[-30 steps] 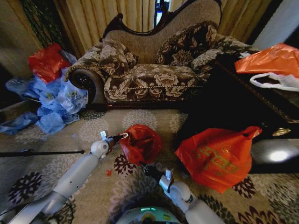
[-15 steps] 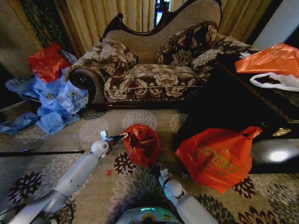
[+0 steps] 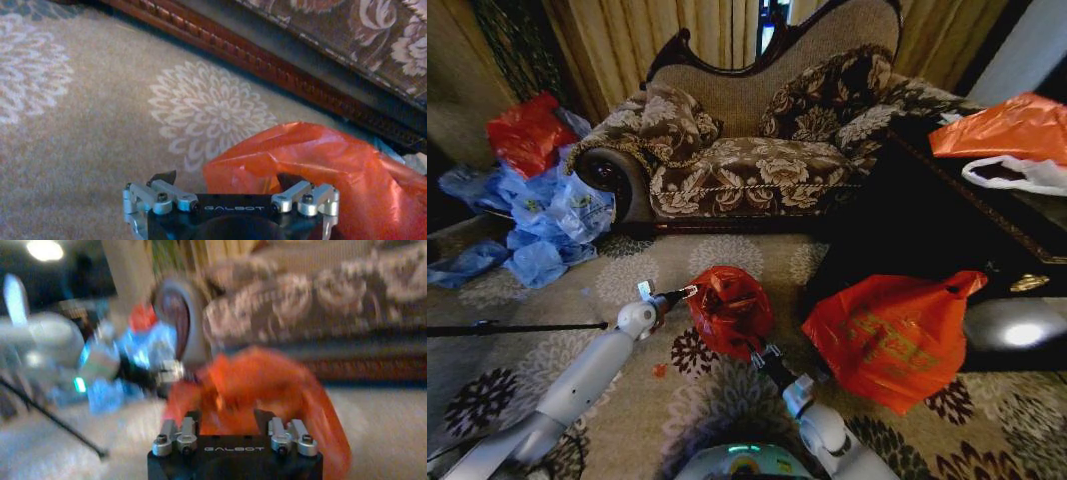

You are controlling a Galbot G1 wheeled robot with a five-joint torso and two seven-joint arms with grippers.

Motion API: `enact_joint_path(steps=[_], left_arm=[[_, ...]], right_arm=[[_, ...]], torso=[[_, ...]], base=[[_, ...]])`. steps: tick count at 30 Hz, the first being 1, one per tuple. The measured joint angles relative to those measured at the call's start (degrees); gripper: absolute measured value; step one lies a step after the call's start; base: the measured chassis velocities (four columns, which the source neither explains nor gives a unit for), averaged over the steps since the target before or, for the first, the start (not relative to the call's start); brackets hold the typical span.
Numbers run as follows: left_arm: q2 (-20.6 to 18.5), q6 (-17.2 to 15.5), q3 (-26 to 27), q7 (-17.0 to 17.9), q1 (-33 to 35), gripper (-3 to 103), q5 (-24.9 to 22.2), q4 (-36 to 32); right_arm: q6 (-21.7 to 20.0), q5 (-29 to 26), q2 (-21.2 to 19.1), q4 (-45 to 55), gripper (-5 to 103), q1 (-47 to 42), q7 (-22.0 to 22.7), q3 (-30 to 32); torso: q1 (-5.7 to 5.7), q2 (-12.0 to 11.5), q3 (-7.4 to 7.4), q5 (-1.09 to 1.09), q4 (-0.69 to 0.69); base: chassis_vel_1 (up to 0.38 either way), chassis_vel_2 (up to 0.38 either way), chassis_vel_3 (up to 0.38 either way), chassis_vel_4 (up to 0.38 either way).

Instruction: Place a garbage bag over the trash bin.

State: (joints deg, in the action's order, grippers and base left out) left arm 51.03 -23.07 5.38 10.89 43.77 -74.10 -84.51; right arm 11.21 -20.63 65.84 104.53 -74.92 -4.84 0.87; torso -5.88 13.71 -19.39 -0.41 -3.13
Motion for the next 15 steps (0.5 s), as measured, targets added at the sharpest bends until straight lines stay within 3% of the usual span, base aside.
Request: enact_joint_path(steps=[2, 5, 7, 8, 10, 15], left_arm=[[-0.2, 0.0, 0.1, 0.0, 0.1, 100, 0.0, -0.4], [-1.1, 0.0, 0.8, 0.0, 0.8, 100, 0.6, -2.9], [-1.3, 0.0, 0.9, 0.0, 1.0, 100, 0.6, -3.8], [-1.6, 0.0, 0.9, 0.0, 1.1, 100, 0.7, -4.5], [-1.6, 0.0, 0.9, 0.1, 1.1, 100, 0.8, -4.9], [-1.4, 0.0, 1.8, 0.6, 1.3, 100, 0.9, -6.4]], right_arm=[[0.3, -0.5, -0.1, 1.3, 58, 0.2, -0.1, 0.2], [0.2, 0.7, 0.3, 2.8, 74, 4.2, 2.9, 0.3], [0.2, 2.6, 0.7, 1.4, 74, 6.5, 4.5, 0.2], [0.0, 5.6, 1.3, -1.1, 85, 9.3, 6.3, 0.0], [-0.8, 11.5, 2.2, -6.5, 90, 14.3, 9.0, -0.4], [-1.2, 19.0, 2.3, -12.8, 100, 19.0, 7.6, -1.3]], torso=[[0.0, 0.0, 0.0, -0.01, 0.0], [0.0, 0.0, 0.0, -0.01, -0.01], [0.0, 0.0, 0.0, -0.01, 0.0], [0.0, 0.0, 0.0, 0.01, 0.01], [-0.02, 0.0, 0.0, 0.0, 0.02], [-0.02, 0.0, -0.01, -0.01, -0.01]], base=[[0.0, 0.0, 0.0, 0.0], [0.0, 0.0, 0.0, 0.0], [0.0, 0.0, 0.0, 0.0], [0.0, 0.0, 0.0, 0.0], [0.0, 0.0, 0.0, 0.0], [0.0, 0.0, 0.0, 0.0]])
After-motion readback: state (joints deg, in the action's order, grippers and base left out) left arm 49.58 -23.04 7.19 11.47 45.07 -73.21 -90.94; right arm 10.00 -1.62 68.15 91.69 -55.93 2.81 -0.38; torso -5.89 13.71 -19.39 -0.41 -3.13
